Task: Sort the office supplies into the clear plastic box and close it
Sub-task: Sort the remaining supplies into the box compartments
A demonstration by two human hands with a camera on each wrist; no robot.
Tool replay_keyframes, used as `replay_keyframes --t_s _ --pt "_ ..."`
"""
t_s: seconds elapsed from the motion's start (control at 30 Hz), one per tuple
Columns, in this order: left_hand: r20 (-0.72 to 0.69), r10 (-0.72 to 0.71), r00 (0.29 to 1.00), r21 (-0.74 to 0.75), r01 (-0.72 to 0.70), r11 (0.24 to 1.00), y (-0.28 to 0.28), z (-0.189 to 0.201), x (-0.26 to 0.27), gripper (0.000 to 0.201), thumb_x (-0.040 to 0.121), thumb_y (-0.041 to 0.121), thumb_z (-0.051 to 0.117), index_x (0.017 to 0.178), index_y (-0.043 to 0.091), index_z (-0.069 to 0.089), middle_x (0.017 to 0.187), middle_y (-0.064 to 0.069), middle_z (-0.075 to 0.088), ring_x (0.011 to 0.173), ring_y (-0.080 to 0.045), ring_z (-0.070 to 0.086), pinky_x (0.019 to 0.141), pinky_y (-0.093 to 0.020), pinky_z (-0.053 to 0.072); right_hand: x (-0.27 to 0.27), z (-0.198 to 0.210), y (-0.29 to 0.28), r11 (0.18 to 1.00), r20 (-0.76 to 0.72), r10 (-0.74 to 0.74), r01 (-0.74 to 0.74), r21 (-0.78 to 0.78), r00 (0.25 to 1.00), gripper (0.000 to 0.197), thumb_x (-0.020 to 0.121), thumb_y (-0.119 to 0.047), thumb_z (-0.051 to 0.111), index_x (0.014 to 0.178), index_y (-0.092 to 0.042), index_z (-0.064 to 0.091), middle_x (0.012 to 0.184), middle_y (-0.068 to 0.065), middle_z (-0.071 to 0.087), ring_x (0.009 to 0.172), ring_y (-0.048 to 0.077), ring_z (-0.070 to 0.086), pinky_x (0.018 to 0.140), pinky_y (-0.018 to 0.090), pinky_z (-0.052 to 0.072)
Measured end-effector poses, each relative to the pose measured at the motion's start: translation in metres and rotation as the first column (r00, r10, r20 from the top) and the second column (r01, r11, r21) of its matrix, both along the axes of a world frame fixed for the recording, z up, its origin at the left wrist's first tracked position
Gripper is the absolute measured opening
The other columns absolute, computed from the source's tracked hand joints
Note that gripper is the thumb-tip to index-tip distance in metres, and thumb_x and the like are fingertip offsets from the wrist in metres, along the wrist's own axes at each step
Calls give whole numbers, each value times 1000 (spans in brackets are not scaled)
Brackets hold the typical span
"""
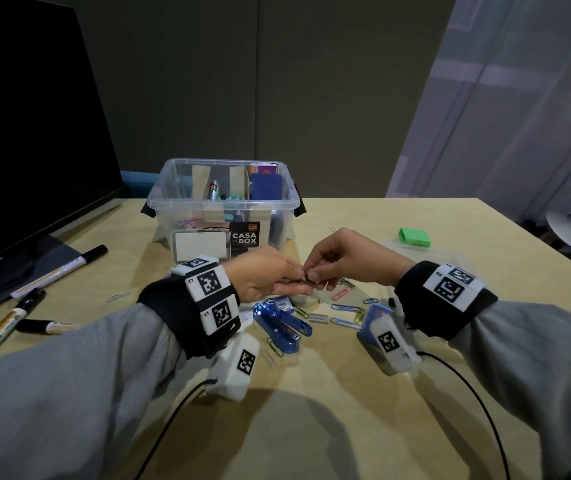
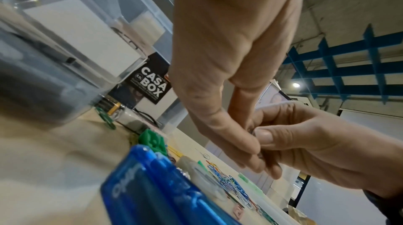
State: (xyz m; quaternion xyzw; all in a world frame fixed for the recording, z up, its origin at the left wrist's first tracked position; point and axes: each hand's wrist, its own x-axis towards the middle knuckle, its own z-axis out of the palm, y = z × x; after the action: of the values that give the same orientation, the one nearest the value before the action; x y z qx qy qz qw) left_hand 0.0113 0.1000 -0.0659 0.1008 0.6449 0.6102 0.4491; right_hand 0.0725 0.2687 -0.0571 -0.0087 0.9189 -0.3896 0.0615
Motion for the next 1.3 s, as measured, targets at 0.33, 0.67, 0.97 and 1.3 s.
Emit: replay_keyframes --t_s 0.33,0.67,0.97,1.3 --pt "-69 131 989 -25 -133 991 -16 4 -1 21 97 0 52 112 -15 55 80 -24 65 46 -14 65 36 -14 45 -8 0 -20 944 -305 -5 106 313 952 8 77 -8 79 81 -9 72 75 2 72 66 12 66 65 25 55" --pt "-51 252 966 16 -252 968 -30 -1 -5 18 98 4 52 106 -10 60 76 -21 69 62 -20 70 59 -25 59 -16 7 -48 838 -368 178 56 543 912 8 81 -16 76 88 -12 74 79 3 71 64 9 57 66 20 49" --pt "-79 302 950 42 -299 953 -40 0 -4 9 96 1 55 96 -4 61 65 -15 69 57 -18 70 51 -21 57 -21 17 -56 830 -258 210 -33 557 943 10 80 -15 77 89 -14 73 78 -2 68 66 9 60 68 22 52" --pt "-117 386 915 50 -382 923 -41 3 -4 9 95 -4 53 94 -9 60 58 -12 64 45 -14 65 42 -17 51 -21 14 -61 859 -259 229 -70 507 938 12 81 -20 77 90 -15 71 75 -9 62 63 -1 55 62 10 45"
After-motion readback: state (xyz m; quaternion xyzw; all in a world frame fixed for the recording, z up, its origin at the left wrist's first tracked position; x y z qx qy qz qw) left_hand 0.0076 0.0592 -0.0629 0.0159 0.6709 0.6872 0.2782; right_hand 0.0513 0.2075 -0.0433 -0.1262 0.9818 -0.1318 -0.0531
